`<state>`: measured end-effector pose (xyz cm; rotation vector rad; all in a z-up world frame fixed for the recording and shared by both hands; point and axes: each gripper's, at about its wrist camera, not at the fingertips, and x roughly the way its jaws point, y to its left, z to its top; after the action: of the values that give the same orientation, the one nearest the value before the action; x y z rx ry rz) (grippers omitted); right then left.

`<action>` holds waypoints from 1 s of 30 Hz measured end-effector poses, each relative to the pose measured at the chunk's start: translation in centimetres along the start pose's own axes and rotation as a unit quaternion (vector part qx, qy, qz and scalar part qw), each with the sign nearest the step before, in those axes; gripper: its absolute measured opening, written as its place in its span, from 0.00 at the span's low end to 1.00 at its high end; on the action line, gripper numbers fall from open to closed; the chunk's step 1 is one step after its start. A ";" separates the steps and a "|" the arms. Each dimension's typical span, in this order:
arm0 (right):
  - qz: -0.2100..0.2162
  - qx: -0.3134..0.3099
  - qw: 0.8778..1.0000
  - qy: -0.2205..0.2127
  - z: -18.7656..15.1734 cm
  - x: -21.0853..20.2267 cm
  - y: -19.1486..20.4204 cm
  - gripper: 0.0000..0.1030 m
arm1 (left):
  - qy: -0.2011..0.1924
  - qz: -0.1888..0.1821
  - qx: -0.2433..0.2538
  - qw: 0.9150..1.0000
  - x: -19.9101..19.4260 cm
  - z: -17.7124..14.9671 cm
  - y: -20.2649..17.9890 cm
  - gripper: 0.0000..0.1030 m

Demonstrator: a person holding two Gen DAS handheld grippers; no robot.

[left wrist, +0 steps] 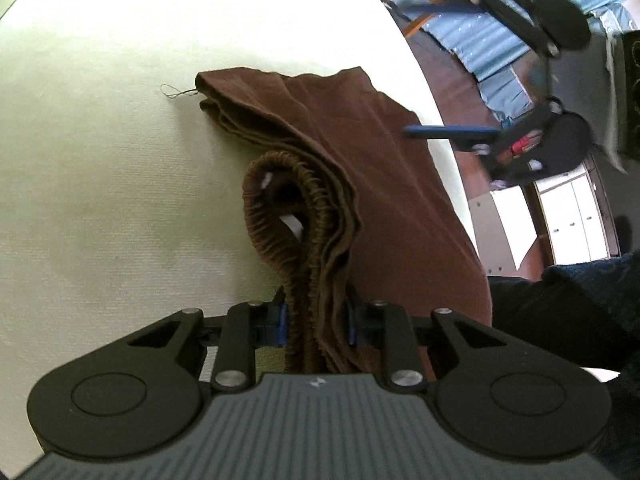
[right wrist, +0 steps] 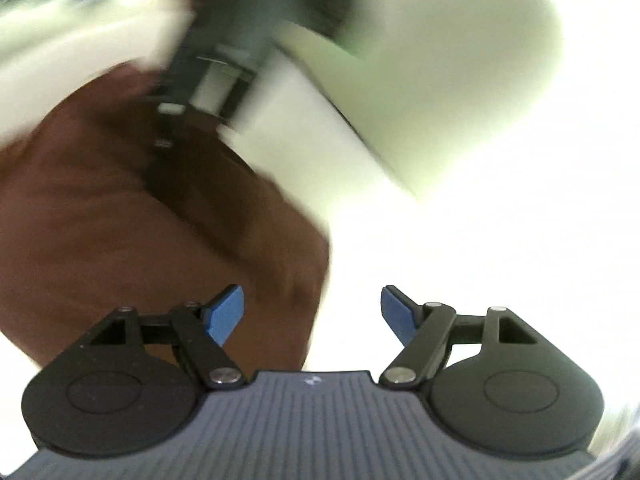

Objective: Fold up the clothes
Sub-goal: 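Grasp the brown trousers' waistband with the left tool while the right tool grasps the cloth, then lift the brown trousers with both tools and carry them toward the checked bedsheet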

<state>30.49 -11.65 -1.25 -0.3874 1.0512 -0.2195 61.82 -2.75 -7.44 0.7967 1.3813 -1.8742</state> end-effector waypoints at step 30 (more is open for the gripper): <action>0.184 0.854 0.481 -0.076 -14.2 2.5 10.5 0.10 | -0.008 -0.022 -0.146 0.989 3.8 3.2 0.2 0.26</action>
<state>19.14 -5.92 -13.77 1.6437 0.2773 -0.7043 59.45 -6.50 -9.73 0.6060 1.6284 -1.6539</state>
